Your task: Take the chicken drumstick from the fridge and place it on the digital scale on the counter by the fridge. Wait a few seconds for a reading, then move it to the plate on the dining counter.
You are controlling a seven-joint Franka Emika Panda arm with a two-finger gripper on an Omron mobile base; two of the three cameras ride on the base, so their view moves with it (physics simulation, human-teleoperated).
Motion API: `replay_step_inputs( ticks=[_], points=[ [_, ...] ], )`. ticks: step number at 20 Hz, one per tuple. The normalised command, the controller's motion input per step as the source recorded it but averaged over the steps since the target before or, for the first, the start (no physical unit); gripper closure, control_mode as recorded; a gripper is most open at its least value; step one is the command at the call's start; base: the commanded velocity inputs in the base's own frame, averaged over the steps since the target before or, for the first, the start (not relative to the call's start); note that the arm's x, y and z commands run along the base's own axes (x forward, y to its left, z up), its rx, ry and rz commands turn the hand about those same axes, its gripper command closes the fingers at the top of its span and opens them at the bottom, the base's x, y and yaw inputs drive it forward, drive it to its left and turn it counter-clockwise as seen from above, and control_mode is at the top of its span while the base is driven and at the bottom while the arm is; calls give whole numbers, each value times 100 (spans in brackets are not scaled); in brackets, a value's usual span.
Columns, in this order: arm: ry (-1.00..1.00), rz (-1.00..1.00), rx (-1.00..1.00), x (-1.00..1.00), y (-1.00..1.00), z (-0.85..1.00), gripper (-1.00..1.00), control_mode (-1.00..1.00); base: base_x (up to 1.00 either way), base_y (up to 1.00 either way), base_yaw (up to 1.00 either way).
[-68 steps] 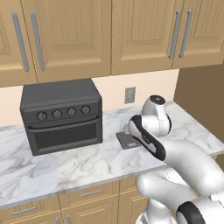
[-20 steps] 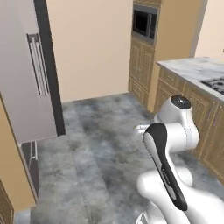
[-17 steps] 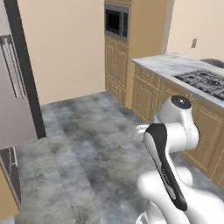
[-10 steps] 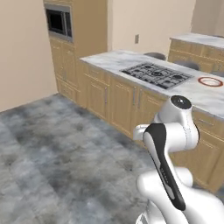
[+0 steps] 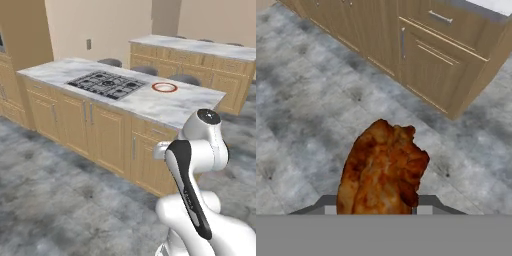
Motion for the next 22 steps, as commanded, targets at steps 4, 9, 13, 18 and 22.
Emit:
replay_step_inputs(
  ticks=[4,9,13,18,22],
  points=[
    [0,0,0,0,0,0,100,100,15,-100,0],
    [0,0,0,0,0,0,100,100,30,-100,11],
    [0,0,0,0,0,0,100,100,31,-100,26],
    [0,0,0,0,0,0,100,100,32,-100,36],
    [0,0,0,0,0,0,100,100,27,-100,41]
  ],
)
